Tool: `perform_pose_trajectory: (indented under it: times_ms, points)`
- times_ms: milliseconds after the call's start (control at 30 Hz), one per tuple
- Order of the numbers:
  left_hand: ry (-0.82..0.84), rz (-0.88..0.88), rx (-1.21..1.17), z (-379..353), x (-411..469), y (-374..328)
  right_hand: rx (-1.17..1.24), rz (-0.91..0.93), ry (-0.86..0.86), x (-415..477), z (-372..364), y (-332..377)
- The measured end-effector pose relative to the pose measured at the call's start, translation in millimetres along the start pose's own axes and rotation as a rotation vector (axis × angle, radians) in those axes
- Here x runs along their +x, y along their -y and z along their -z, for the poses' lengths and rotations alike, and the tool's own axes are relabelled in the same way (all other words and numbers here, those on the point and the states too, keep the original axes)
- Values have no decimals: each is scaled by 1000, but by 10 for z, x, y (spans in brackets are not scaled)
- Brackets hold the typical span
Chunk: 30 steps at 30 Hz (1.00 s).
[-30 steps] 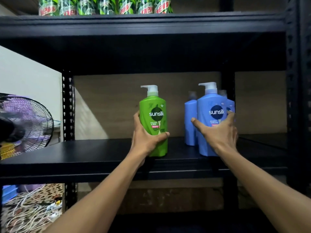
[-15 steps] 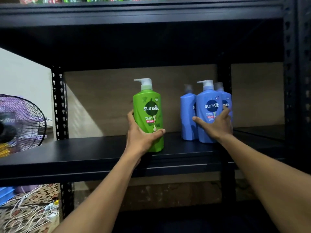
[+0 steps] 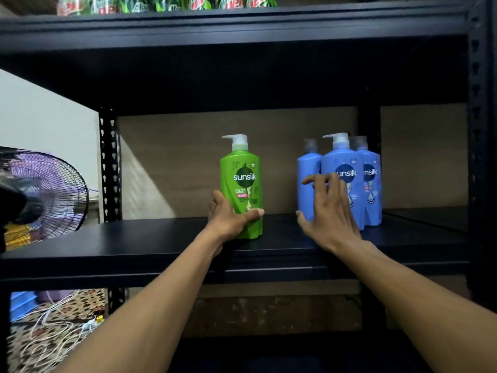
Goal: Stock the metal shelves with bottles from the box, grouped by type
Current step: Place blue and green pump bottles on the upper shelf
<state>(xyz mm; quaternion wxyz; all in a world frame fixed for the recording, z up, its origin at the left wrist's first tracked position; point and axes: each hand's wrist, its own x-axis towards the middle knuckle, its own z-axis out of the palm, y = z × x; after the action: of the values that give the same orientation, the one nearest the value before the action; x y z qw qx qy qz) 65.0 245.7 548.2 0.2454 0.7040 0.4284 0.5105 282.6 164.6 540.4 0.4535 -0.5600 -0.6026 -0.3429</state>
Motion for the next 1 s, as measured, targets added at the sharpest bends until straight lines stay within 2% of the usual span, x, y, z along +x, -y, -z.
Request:
perform_pose_trajectory:
  times_ms: [100, 233, 333, 467, 800, 1000]
  points:
    - [25, 46, 26, 16, 190, 12, 145, 29, 154, 59, -100, 35]
    - [-15, 67, 34, -67, 488, 149, 203, -154, 611, 125, -224, 16]
    - [58, 117, 48, -121, 678, 227, 182, -224, 751, 140, -277, -23]
    - [98, 145, 98, -178, 847, 361, 211, -251, 805, 173, -314, -36]
    - [96, 145, 97, -174, 745, 410, 216, -283, 792, 143, -252, -2]
    - [142, 99, 129, -130, 887, 617, 175, -327, 632, 88, -94, 63]
